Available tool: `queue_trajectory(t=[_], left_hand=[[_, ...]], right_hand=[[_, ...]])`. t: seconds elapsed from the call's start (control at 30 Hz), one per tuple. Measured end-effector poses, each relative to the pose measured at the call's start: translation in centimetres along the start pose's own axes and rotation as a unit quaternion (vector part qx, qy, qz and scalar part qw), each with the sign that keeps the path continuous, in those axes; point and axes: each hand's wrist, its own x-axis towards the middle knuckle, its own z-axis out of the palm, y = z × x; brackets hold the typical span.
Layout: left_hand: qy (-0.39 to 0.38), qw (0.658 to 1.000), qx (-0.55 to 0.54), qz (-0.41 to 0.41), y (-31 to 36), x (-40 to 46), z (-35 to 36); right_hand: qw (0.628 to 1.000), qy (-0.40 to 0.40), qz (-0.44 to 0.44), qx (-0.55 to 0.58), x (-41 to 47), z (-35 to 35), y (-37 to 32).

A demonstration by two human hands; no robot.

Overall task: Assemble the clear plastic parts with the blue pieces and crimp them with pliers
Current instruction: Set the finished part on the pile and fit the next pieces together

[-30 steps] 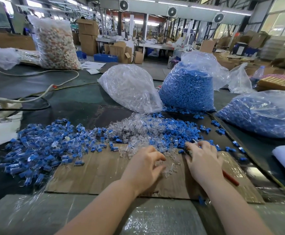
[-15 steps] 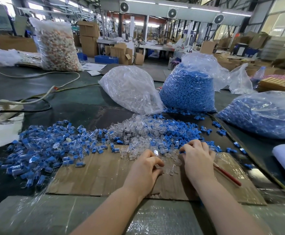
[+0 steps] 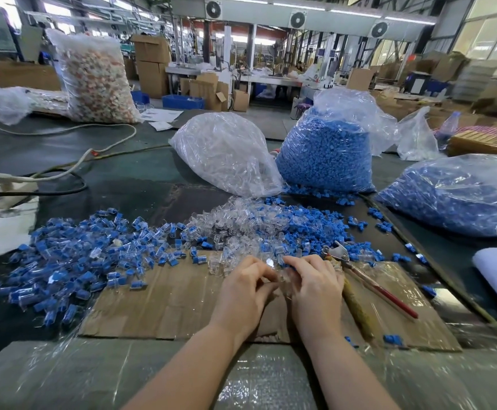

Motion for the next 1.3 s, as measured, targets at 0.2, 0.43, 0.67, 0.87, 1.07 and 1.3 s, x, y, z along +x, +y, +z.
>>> queue_trajectory(t=[0.2,0.43,0.67,0.87,1.07,1.3], left_hand=[[0.061,0.991,-0.078,-0.086,-0.3,0.1,-0.2],[0.110,0.982,-0.118,-0.102,-0.5,0.1,-0.6],[0.076,0.980,-0.120,-0.138,-0.7,0.2,-0.8],[0.073,0.980,-0.132,-0.133,-0.7,0.2,-0.7],[0.065,0.985,-0.109,-0.119,-0.6,0.1,-0.6],[0.037,0.990,-0.098,-0.096,-0.5,0.0,-0.5]], right_hand=[[0.999,-0.006,-0.022,0.034,-0.4,-0.3,0.2],[0.997,-0.010,-0.060,0.057,-0.5,-0.5,0.0],[0.995,-0.012,-0.070,0.064,-0.4,-0.6,-0.2],[0.992,-0.019,-0.099,0.079,-0.5,-0.8,-0.3],[0.991,-0.027,-0.107,0.076,-0.5,-0.8,-0.3],[0.991,-0.033,-0.115,0.067,-0.5,-1.0,-0.5]])
